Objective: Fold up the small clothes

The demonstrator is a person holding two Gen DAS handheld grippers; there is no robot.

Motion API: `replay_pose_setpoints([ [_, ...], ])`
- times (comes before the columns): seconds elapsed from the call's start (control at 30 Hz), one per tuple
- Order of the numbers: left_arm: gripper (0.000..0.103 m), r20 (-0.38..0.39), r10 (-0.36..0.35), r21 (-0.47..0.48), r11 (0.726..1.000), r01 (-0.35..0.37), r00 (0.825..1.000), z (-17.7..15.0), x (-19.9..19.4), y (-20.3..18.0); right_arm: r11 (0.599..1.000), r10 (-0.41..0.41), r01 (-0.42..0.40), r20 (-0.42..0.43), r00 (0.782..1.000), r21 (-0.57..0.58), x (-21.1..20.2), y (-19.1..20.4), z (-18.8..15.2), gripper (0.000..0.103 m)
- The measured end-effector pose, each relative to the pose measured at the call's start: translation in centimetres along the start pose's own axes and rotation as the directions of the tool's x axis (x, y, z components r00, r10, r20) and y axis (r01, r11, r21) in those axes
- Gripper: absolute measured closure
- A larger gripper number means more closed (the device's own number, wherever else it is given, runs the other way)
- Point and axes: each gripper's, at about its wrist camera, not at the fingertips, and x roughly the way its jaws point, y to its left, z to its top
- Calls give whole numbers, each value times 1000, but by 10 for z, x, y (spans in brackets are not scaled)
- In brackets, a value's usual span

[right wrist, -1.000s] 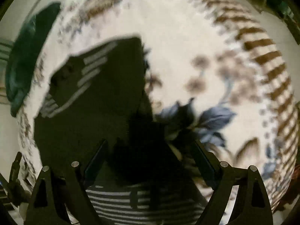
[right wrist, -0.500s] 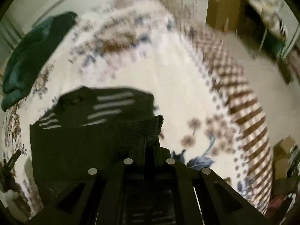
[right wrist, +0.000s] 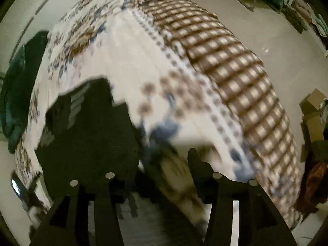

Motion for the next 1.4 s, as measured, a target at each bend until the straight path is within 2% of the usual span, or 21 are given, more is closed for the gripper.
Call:
replay_pose_setpoints([
  [0.1,3,26,5,24,1000,-5,1000,-20,-31,-5,996,-5,0,-52,999,-91,1,9,-14,49],
  [0.17,3,41,23,53,998,-25,999,-38,-49,-12,993,39,-46,-66,997,-107,5,13,-7,49],
  [0.23,3,51,42,78,996,-45,998,-56,-63,-21,988,121,-127,-79,990,-89,18,19,15,49],
  [0.33,3,65,121,101,987,-127,991,-89,-78,-36,969,208,-219,-98,973,-117,42,44,63,49],
  [0.4,3,36,170,70,983,-172,985,-115,-83,-44,952,261,-275,-116,958,-132,59,65,96,49],
  [0.47,3,-6,196,34,980,-196,980,-136,-85,-52,932,314,-337,-170,934,-130,81,83,126,42],
  [0.53,3,-44,224,-14,974,-225,974,-156,-88,-60,919,331,-375,-275,903,-124,111,102,149,41],
  [0.57,3,-57,230,-41,972,-232,972,-166,-90,-64,917,314,-373,-324,893,-139,124,108,155,41],
  [0.6,3,-64,234,-59,969,-238,970,-175,-92,-68,916,302,-368,-334,893,-158,130,112,157,52],
  [0.63,3,-75,246,-74,965,-251,966,-185,-93,-74,920,250,-331,-335,908,-209,134,116,158,97],
  [0.73,3,-107,246,-95,962,-256,963,-205,-95,-84,907,197,-282,-277,940,-312,122,118,162,97],
  [0.8,3,-130,227,-93,966,-239,965,-220,-97,-93,909,181,-252,-230,956,-332,113,113,171,97],
  [0.93,3,-146,206,-62,974,-217,967,-244,-106,-108,948,184,-231,-219,958,-217,125,89,200,99],
  [1.0,3,-150,208,-48,975,-218,967,-254,-112,-113,948,151,-208,-234,960,-242,136,95,196,99],
  [1.1,3,-160,196,-56,977,-208,967,-263,-121,-117,942,130,-195,-239,962,-274,138,103,191,97],
  [1.17,3,-164,172,-82,979,-187,971,-269,-131,-119,942,133,-206,-267,954,-264,132,100,191,84],
  [1.23,3,-160,148,-103,981,-165,976,-274,-143,-122,933,148,-220,-255,956,-286,106,87,183,60],
  [1.3,3,-158,134,-107,983,-152,978,-283,-156,-128,911,144,-221,-234,961,-348,76,74,164,48],
  [1.4,3,-177,109,-121,984,-132,978,-300,-172,-134,875,109,-214,-252,962,-435,45,51,122,44],
])
